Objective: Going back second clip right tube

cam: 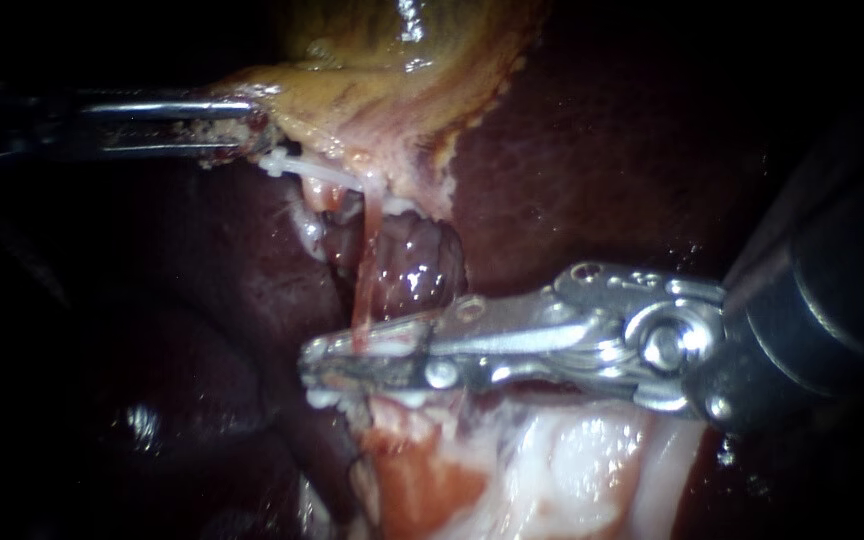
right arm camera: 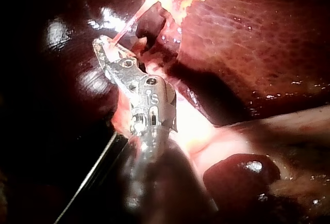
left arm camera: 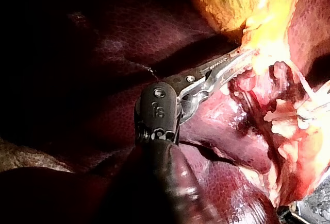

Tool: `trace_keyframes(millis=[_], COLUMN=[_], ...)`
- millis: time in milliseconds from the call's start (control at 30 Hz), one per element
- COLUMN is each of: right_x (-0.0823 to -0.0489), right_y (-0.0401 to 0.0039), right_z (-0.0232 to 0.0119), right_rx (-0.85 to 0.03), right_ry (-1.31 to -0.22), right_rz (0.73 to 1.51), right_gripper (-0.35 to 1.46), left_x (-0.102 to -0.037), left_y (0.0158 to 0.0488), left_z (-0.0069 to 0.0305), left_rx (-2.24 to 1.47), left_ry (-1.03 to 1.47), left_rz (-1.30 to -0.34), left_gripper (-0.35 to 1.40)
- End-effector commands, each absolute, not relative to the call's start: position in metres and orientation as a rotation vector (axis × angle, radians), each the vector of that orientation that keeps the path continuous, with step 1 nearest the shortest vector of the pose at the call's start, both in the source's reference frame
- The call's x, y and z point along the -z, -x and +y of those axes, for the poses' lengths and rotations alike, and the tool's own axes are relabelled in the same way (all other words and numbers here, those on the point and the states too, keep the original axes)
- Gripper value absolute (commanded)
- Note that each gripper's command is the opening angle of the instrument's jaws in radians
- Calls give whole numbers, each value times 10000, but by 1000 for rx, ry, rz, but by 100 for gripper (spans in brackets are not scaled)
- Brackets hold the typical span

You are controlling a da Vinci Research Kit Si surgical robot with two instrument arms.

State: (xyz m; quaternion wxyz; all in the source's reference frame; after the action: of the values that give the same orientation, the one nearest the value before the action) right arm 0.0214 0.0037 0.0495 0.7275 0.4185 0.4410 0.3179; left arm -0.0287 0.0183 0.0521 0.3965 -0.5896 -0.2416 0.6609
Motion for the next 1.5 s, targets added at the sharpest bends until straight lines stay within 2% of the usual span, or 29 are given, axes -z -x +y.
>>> trace_keyframes(millis=[33, 67, 167, 333, 467, 567, 867, 1133, 1333, 1500], right_x=[-497, -500, -513, -544, -566, -571, -563, -542, -540, -539], right_y=[-215, -217, -221, -217, -212, -204, -171, -97, -60, -50], right_z=[36, 36, 38, 41, 47, 52, 53, 68, 68, 67], right_rx=[-699, -700, -696, -635, -601, -555, -423, -301, -261, -250], right_ry=[-929, -930, -923, -862, -719, -664, -584, -538, -532, -532], right_rz=[983, 991, 997, 1033, 1076, 1098, 1140, 1179, 1187, 1187], right_gripper=[6, 29, 45, 48, 49, 49, 49, 49, 49, 49], left_x=[-520, -520, -519, -517, -516, -516, -515, -515, -515, -517], left_y=[287, 288, 288, 289, 289, 289, 287, 286, 286, 290], left_z=[183, 182, 182, 180, 180, 180, 180, 180, 180, 178], left_rx=[-1674, -1674, -1674, -1674, -1674, -1674, -1674, -1674, -1674, -1675], left_ry=[1495, 1495, 1494, 1495, 1495, 1495, 1495, 1496, 1495, 1495], left_rz=[-614, -614, -613, -616, -615, -615, -617, -618, -618, -613], left_gripper=[-35, -35, -35, -35, -35, -35, -35, -35, -35, -35])
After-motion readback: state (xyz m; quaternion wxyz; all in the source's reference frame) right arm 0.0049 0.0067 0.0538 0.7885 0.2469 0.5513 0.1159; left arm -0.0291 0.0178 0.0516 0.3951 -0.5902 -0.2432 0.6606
